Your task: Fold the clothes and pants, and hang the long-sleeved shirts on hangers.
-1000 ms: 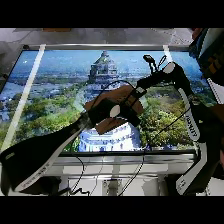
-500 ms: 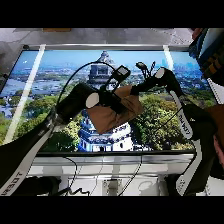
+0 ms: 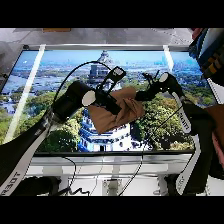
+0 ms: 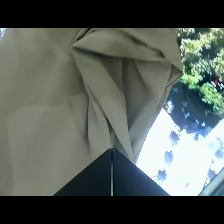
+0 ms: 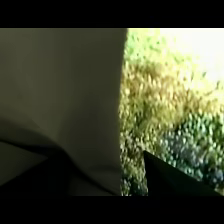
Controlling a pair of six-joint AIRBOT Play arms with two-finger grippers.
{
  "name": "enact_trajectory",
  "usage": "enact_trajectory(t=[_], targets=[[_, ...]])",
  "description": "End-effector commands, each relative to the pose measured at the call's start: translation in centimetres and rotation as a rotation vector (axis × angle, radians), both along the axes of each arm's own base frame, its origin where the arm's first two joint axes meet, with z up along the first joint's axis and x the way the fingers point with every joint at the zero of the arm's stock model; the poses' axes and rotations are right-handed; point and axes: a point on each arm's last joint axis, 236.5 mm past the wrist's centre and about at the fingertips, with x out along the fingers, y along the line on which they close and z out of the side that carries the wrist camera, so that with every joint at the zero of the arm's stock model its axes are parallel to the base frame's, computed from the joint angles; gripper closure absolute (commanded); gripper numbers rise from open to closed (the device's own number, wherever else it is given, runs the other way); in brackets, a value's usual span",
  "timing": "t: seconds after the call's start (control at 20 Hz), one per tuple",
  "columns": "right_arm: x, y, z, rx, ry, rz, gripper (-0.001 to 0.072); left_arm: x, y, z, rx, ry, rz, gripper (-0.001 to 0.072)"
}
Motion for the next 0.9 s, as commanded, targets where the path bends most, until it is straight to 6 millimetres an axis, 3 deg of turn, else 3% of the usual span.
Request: enact_trajectory(t=[0.0, 0.1, 0.2, 0.25, 0.35, 0.6, 0.65, 0.7, 0.75, 0.85], targets=[[-2.6, -0.4, 0.3, 0.177, 0.197, -0.082, 0.0165, -0.4, 0.4, -0.3, 0.018, 0.019, -0.001, 0.0696], [-3.5, 1.9, 1.9, 0.370, 0.285, -0.088, 0.0164, -0.4, 0.4, -0.3, 0.018, 0.019, -0.001, 0.0696], [-3.1, 4.5, 3.0, 0.504, 0.314, -0.112, 0.0134, -0.4, 0.4, -0.3, 0.019, 0.020, -0.002, 0.0696], [-2.8, 5.7, 3.0, 0.526, 0.321, -0.141, 0.0011, -0.4, 0.4, -0.3, 0.019, 0.019, -0.002, 0.0696], [-2.8, 8.0, 2.1, 0.500, 0.326, -0.157, 0.0020, -0.4, 0.4, -0.3, 0.019, 0.019, -0.002, 0.0696], [-2.8, 15.3, 2.0, 0.507, 0.273, -0.124, 0.0042, -0.2, 0.6, -0.4, 0.029, 0.012, -0.001, 0.0696], [-2.8, 16.4, 1.9, 0.499, 0.257, -0.118, 0.0200, -0.3, 0.6, -0.4, 0.032, 0.013, -0.004, 0.0696], [-3.0, 17.6, 1.8, 0.494, 0.244, -0.112, 0.0546, -0.2, 0.8, -0.4, 0.041, 0.008, -0.002, 0.0696], [-3.0, 18.6, 1.9, 0.499, 0.237, -0.112, 0.0684, -0.1, 1.1, -0.5, 0.057, 0.003, -0.001, 0.0696], [-2.8, 19.8, 3.4, 0.536, 0.223, -0.096, 0.0681, 0.1, 2.2, -0.8, 0.106, -0.005, 0.003, 0.0696]])
